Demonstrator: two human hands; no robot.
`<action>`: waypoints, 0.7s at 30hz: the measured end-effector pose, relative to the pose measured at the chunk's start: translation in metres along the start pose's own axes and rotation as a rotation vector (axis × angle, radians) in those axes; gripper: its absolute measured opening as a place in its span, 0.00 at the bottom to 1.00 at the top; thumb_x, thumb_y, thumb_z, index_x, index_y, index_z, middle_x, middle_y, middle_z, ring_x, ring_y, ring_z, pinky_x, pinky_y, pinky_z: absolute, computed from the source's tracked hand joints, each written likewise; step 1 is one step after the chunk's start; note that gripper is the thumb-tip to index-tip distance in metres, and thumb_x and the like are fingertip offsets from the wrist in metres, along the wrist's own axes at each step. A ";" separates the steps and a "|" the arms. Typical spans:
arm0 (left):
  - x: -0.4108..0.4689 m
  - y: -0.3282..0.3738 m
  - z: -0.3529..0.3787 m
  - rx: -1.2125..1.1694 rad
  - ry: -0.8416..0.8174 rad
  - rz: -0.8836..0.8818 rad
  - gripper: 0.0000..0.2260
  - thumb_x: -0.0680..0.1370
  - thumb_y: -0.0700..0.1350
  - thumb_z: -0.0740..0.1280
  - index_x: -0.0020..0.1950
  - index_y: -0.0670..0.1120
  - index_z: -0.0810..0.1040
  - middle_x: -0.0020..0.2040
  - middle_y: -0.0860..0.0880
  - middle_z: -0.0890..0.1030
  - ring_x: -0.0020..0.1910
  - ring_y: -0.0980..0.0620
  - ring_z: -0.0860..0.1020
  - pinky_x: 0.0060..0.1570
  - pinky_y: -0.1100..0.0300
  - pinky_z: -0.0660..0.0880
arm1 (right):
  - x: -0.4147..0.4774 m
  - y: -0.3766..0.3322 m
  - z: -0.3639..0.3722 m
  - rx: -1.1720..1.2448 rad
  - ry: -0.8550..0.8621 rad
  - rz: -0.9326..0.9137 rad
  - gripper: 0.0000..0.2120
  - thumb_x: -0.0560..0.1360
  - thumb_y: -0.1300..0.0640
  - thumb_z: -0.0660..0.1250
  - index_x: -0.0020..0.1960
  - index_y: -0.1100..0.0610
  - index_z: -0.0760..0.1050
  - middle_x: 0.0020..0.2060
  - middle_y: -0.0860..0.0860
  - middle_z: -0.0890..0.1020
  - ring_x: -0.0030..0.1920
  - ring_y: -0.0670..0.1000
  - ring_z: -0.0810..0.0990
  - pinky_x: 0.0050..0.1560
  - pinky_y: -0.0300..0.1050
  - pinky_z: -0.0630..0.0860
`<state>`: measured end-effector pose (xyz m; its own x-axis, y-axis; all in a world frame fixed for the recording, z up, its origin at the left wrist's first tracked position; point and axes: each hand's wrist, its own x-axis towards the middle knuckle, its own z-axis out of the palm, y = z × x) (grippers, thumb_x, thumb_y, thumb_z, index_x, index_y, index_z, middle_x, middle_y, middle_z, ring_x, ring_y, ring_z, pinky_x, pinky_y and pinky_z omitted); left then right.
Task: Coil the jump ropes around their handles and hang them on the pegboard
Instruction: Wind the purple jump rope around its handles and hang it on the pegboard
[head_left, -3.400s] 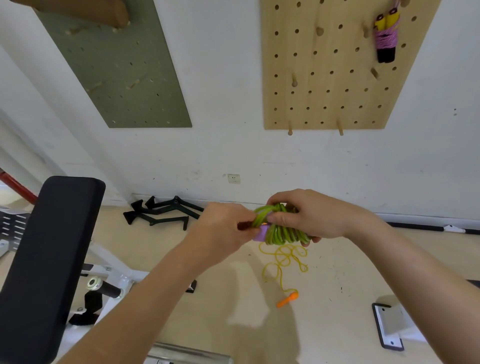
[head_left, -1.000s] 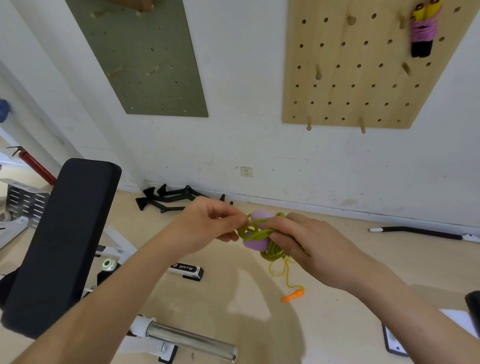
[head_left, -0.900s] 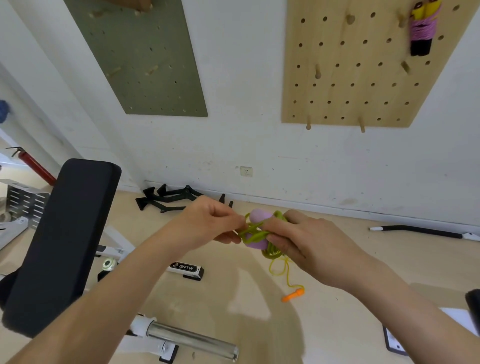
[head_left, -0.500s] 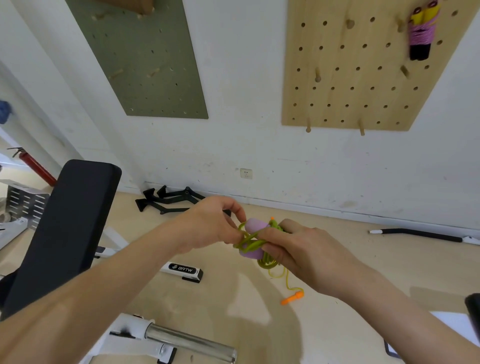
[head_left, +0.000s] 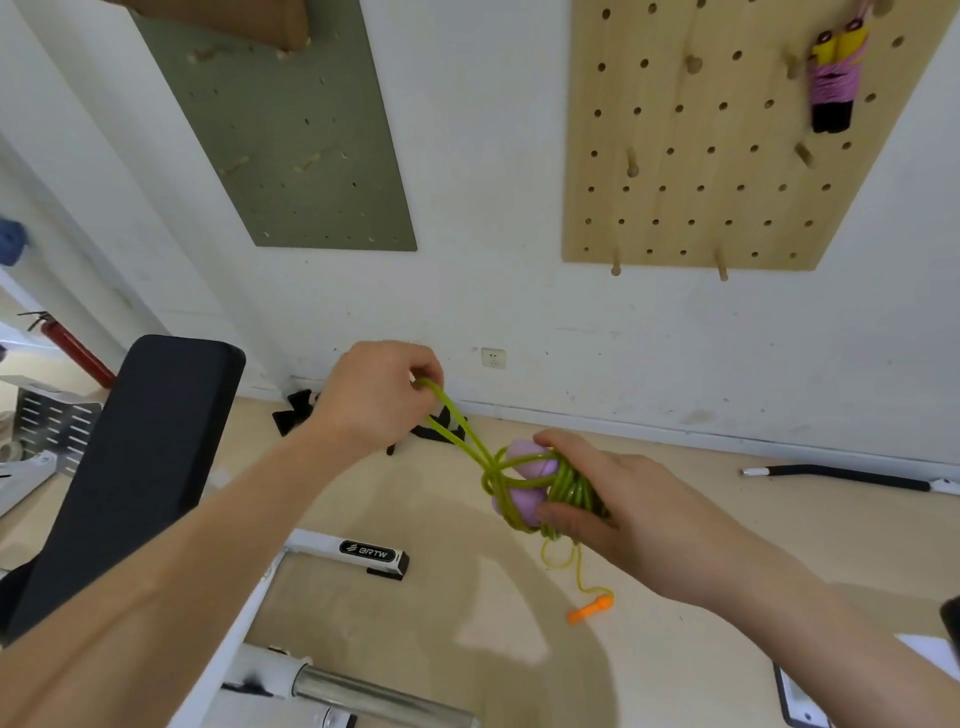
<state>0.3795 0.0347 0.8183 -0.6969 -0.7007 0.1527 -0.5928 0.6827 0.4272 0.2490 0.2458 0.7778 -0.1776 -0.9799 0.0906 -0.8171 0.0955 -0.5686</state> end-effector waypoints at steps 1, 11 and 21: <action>0.001 0.005 0.000 -0.137 -0.089 -0.075 0.08 0.69 0.37 0.68 0.36 0.49 0.81 0.34 0.53 0.82 0.38 0.48 0.81 0.43 0.52 0.80 | 0.001 0.004 0.002 -0.090 -0.004 0.019 0.19 0.76 0.37 0.57 0.64 0.36 0.55 0.48 0.34 0.77 0.45 0.47 0.76 0.46 0.44 0.73; -0.015 0.031 0.013 -1.243 -0.449 -0.115 0.08 0.71 0.40 0.67 0.46 0.37 0.80 0.30 0.48 0.75 0.36 0.53 0.76 0.46 0.61 0.74 | 0.013 0.027 0.046 0.089 0.270 0.476 0.18 0.66 0.37 0.65 0.49 0.44 0.65 0.38 0.43 0.81 0.38 0.48 0.81 0.43 0.49 0.77; -0.005 0.073 0.031 -0.925 -0.390 0.167 0.10 0.79 0.42 0.64 0.45 0.39 0.83 0.26 0.51 0.71 0.29 0.54 0.64 0.31 0.69 0.64 | 0.007 0.025 0.027 0.372 0.192 0.535 0.43 0.66 0.35 0.70 0.74 0.46 0.54 0.64 0.44 0.68 0.65 0.43 0.70 0.62 0.41 0.68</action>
<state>0.3272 0.0944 0.8216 -0.9234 -0.3814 0.0430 -0.0461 0.2215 0.9741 0.2426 0.2361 0.7420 -0.6274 -0.7626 -0.1575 -0.3526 0.4586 -0.8157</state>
